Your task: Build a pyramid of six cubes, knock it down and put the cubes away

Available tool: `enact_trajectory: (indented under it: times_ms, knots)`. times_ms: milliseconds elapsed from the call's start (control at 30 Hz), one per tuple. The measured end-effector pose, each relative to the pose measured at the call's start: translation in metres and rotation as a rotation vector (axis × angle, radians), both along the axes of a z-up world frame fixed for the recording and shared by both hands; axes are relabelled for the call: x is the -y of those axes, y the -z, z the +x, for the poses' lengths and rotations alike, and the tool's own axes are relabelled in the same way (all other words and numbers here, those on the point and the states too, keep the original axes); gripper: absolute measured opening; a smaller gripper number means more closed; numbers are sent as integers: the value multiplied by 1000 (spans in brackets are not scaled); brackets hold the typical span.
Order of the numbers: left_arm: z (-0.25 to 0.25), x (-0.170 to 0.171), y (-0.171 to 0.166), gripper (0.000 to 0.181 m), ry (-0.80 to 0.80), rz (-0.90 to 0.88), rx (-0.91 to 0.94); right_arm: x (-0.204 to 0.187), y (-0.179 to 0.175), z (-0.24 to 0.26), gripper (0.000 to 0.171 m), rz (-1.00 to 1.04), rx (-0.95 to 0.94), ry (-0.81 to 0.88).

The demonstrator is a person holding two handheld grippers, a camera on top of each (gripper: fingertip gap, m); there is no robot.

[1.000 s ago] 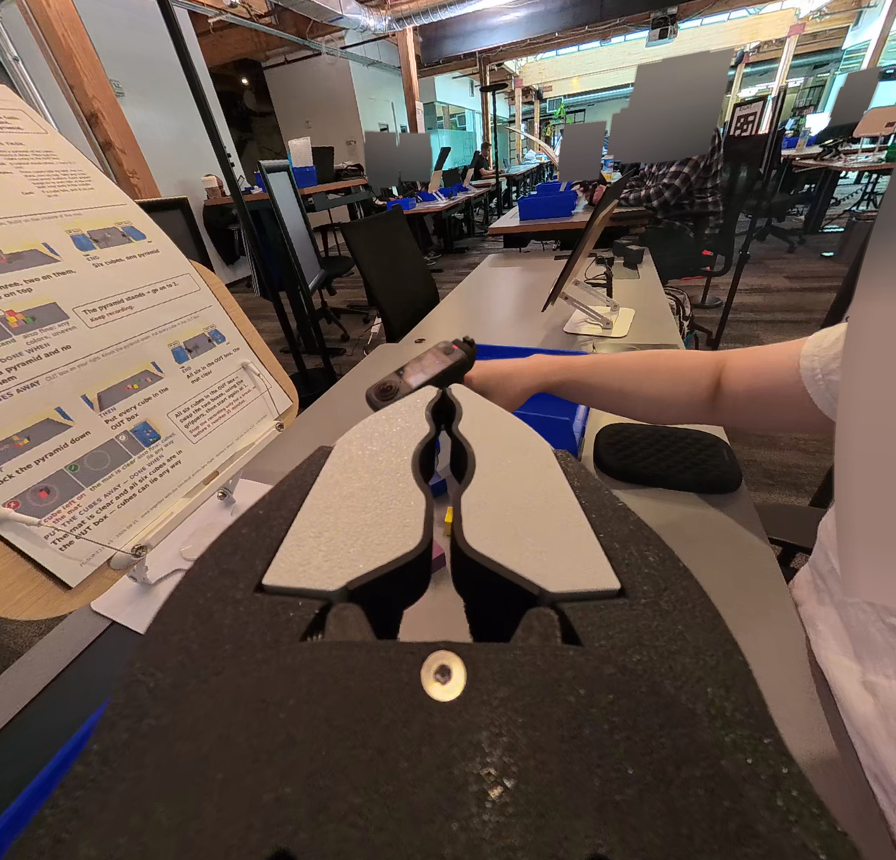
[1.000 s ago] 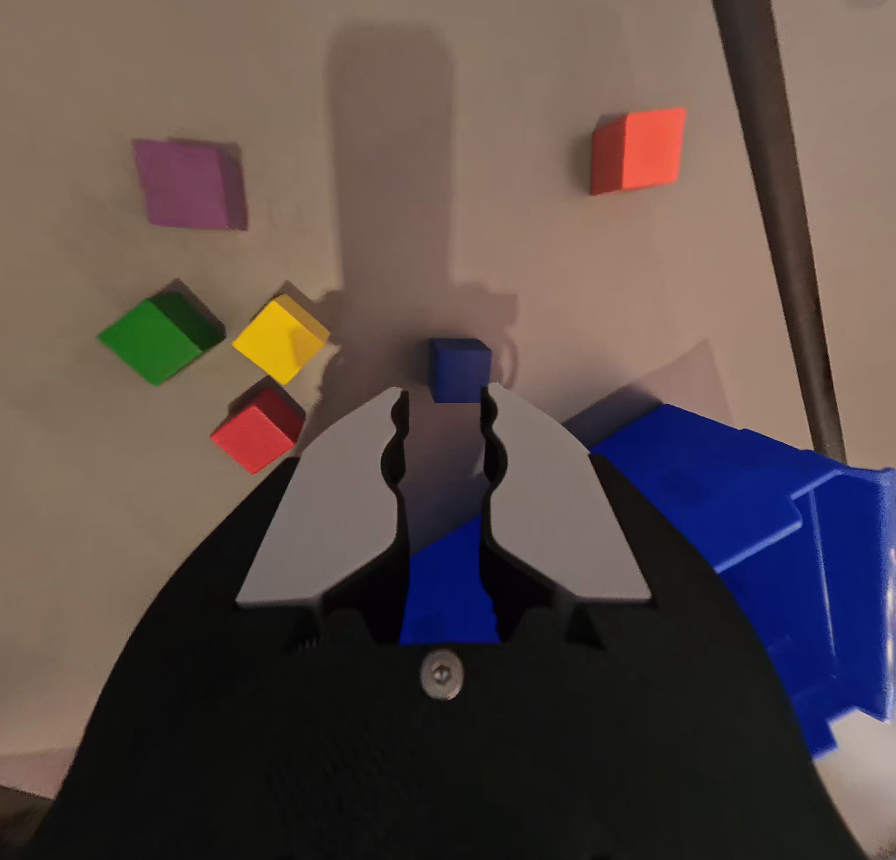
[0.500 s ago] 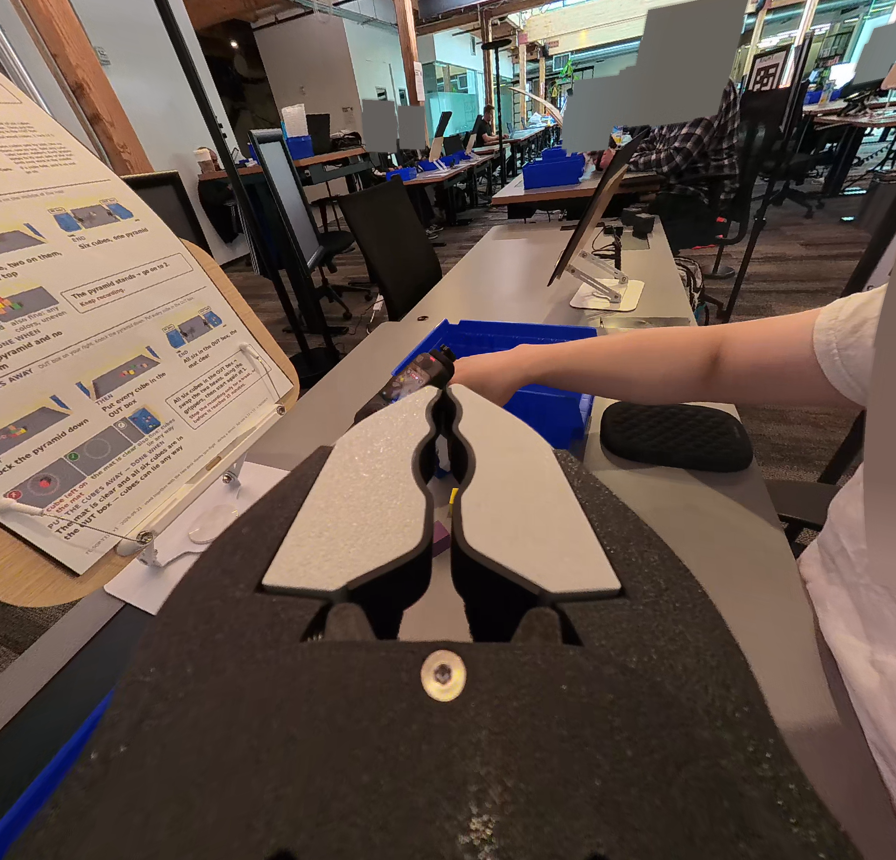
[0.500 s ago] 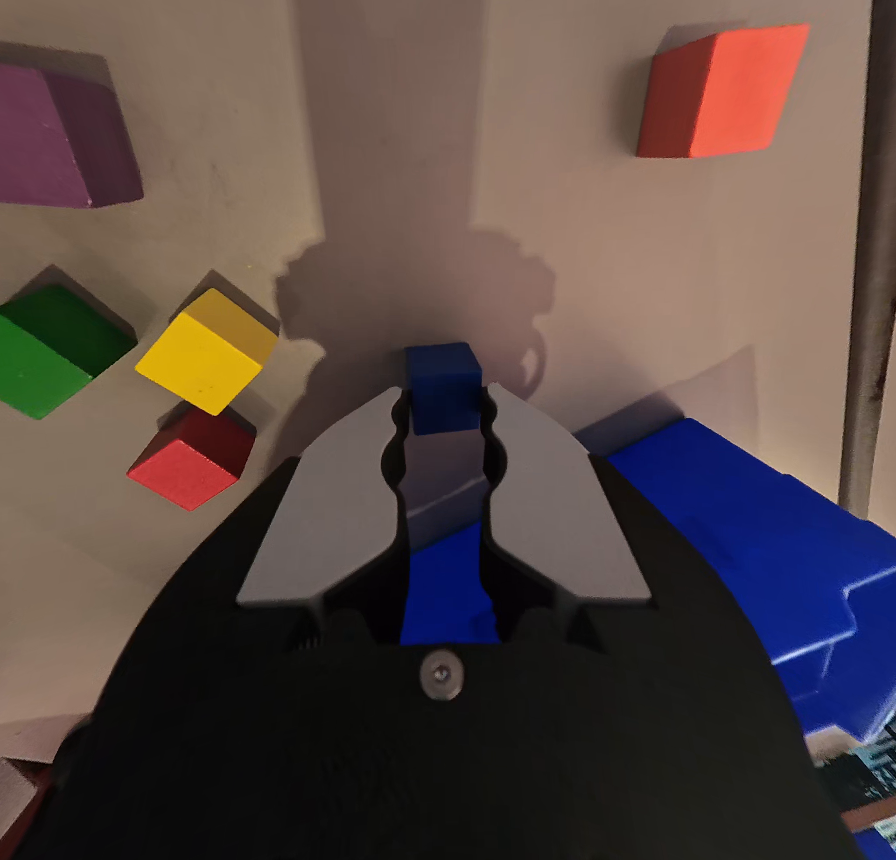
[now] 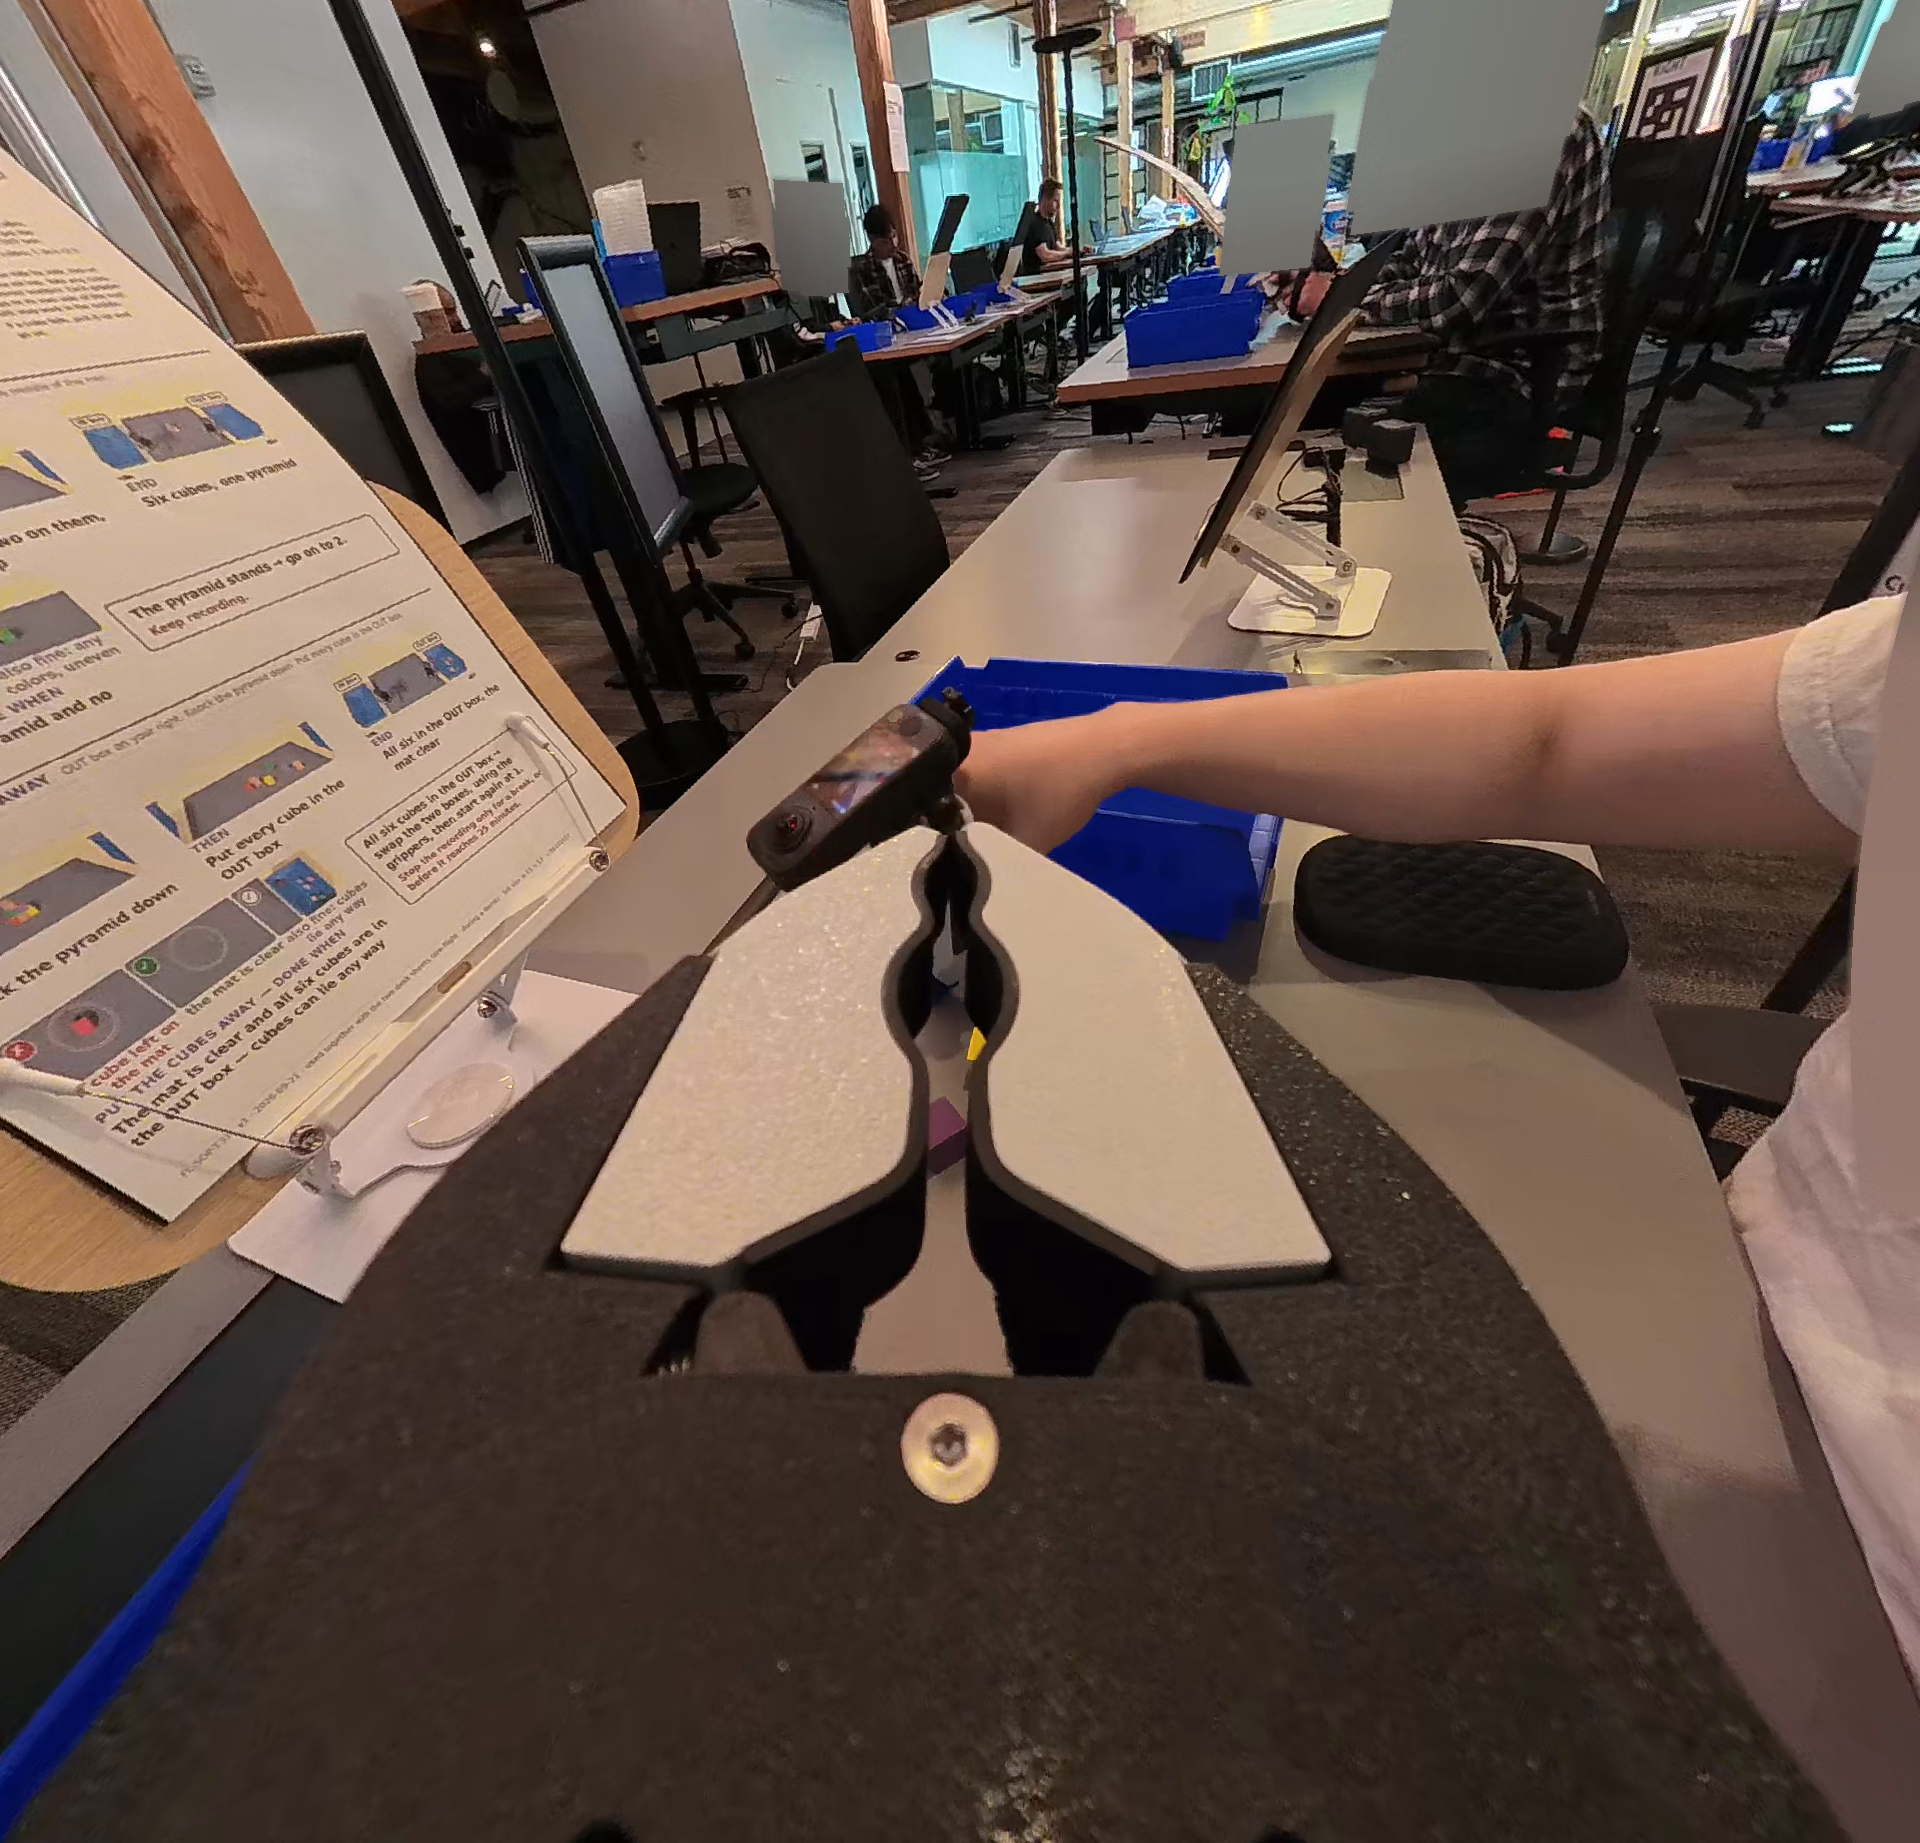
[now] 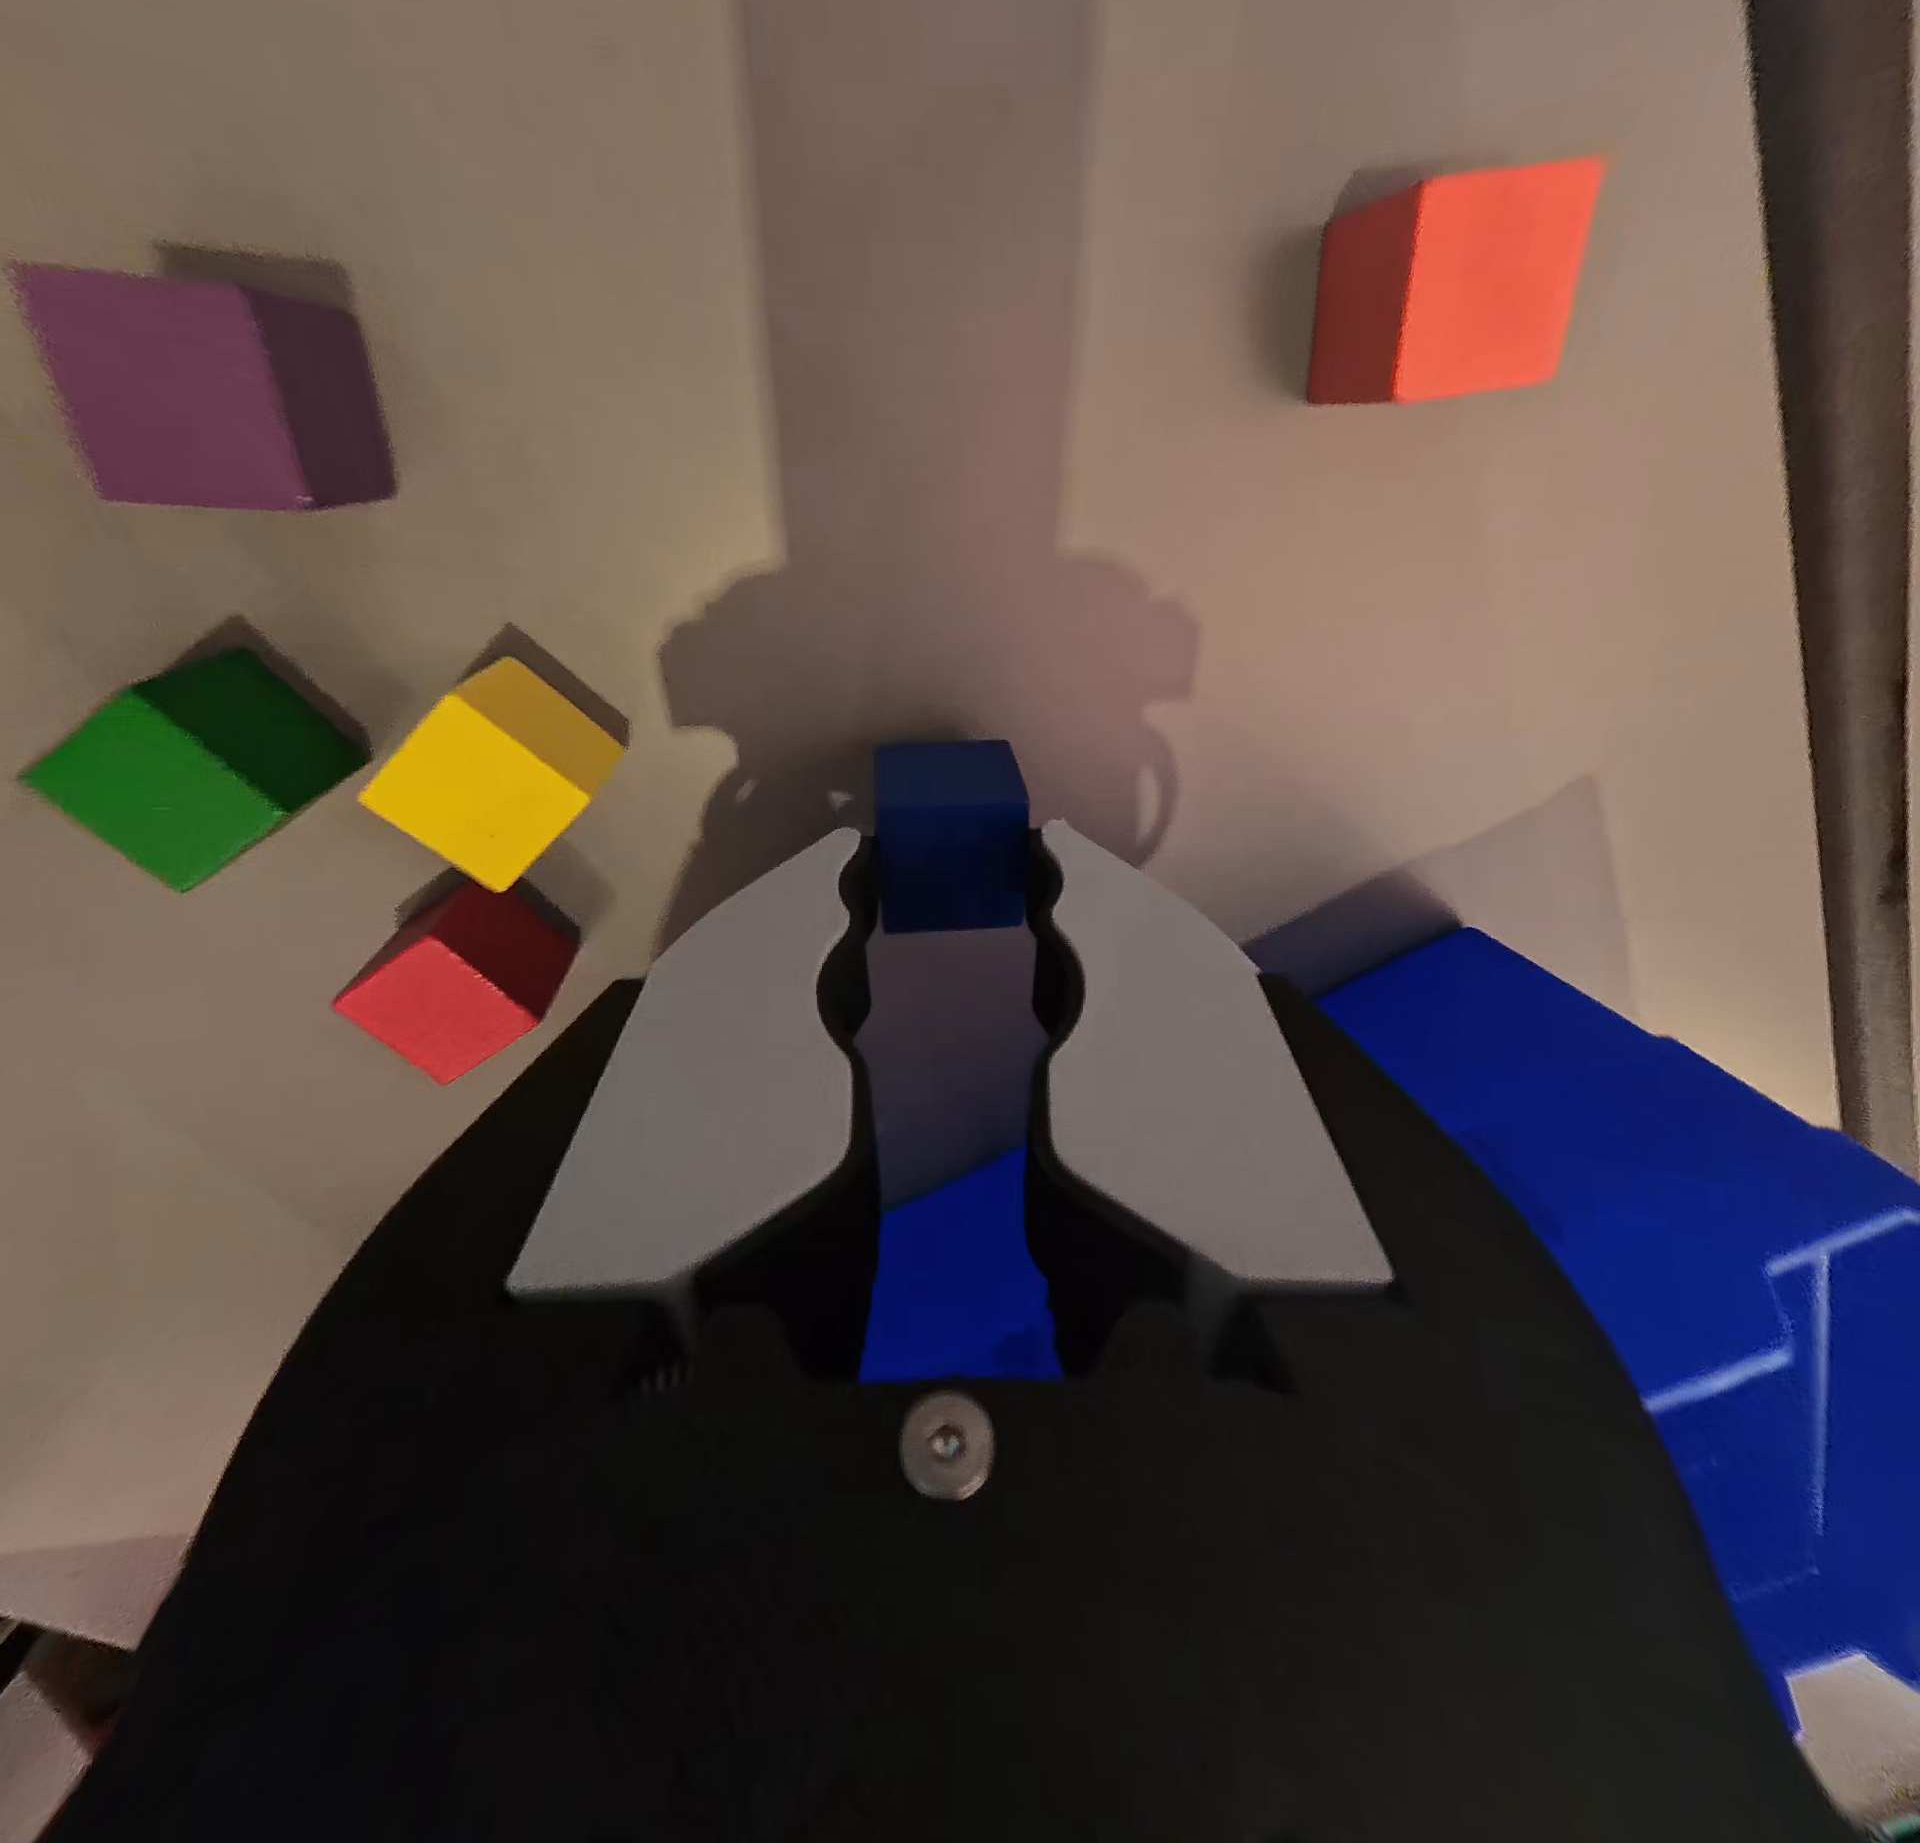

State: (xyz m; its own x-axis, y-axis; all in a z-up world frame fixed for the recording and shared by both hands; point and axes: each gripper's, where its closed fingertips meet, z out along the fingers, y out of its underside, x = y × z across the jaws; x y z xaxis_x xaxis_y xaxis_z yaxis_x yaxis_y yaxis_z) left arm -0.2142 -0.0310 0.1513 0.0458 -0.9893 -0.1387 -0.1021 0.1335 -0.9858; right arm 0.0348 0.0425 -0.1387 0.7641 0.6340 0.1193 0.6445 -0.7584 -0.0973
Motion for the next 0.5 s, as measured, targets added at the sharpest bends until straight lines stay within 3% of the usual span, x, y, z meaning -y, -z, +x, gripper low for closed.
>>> enact_trajectory:
  times_ms: [100, 200, 333, 400, 500]
  knots:
    - [1, -1, 1, 0, -2, -3, -4, 1, -32, -7, 29, 67, -42, -22]
    - [2, -3, 3, 0, -5, -9, -9, 1, -93, -5, 29, 202, -129, -10]
    - [5, -3, 6, 0, -1, -19, -23, 11, -162, 51, 28, 334, -141, 135]
    - [7, -3, 8, 0, 3, -19, -32, 22, -164, 95, 28, 313, -132, 272]
    - [9, 0, 8, 0, 9, -14, -36, 33, -130, 162, 29, 232, -110, 521]
